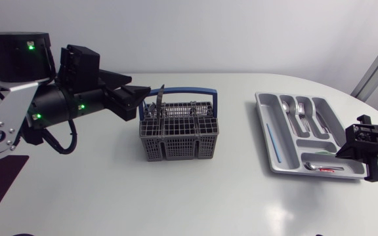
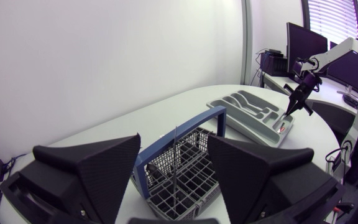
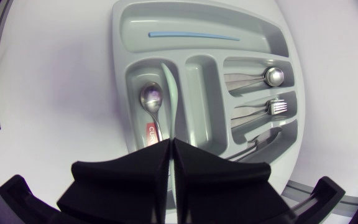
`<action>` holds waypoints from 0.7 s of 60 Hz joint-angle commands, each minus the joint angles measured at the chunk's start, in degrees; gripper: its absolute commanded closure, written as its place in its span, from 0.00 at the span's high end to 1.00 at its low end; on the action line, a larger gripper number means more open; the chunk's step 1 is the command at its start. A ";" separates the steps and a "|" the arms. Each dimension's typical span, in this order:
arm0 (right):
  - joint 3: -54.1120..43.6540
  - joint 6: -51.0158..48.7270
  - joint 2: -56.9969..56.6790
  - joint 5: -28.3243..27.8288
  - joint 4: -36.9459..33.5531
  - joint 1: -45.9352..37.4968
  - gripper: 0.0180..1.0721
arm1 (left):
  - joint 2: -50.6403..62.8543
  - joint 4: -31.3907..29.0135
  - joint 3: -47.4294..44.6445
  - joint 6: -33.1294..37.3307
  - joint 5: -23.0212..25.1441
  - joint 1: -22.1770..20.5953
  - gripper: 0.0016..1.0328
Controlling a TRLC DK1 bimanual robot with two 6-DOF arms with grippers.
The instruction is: Unload the cutlery basket into the drawer organizer.
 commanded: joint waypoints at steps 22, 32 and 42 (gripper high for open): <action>-7.65 -2.54 2.03 2.85 11.64 1.38 0.44 | -0.16 0.03 -2.74 2.19 -0.34 -0.26 0.72; -7.29 -0.17 -1.84 2.41 11.20 2.00 0.86 | -0.16 -0.05 -3.27 3.33 -0.34 0.09 0.72; -6.06 3.79 -8.87 -0.49 6.80 3.75 0.93 | 0.19 1.97 -5.12 5.18 -0.07 0.09 0.72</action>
